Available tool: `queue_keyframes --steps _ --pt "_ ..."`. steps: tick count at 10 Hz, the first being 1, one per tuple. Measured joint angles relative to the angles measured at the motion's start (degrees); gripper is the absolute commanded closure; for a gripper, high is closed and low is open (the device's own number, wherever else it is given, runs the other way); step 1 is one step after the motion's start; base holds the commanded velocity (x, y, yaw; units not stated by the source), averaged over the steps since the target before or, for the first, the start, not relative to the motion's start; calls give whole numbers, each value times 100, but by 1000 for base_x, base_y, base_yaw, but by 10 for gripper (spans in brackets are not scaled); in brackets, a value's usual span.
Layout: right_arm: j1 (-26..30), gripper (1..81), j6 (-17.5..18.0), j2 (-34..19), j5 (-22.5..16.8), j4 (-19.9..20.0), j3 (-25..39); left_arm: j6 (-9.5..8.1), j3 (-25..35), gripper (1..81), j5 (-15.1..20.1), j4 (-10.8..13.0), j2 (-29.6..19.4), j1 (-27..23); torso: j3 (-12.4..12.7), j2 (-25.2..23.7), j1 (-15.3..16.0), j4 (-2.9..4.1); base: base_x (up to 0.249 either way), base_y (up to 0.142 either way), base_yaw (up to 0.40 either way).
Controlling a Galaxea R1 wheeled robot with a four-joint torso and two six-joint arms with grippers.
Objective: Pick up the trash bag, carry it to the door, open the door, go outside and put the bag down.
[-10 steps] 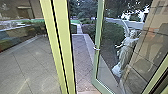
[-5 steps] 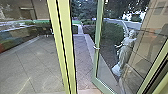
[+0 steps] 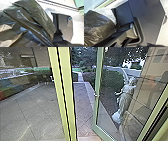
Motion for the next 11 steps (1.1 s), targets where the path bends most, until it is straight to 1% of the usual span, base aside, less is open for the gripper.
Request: queue_keyframes --steps 3,5,7,11 --pt "-191 10 2 60 -98 0 -129 0 -2 811 94 94 5 218 0 0 0 0 0 0 0" --pt "-160 10 2 62 -87 1 -140 0 -5 811 69 113 7 128 0 0 0 0 0 0 0" --pt "-146 10 2 62 -78 1 -143 0 -2 811 69 138 7 130 0 0 0 0 0 -87 0" --pt "-177 10 2 112 20 1 -182 0 -27 811 76 144 -11 177 2 -2 -2 0 0 -119 0"
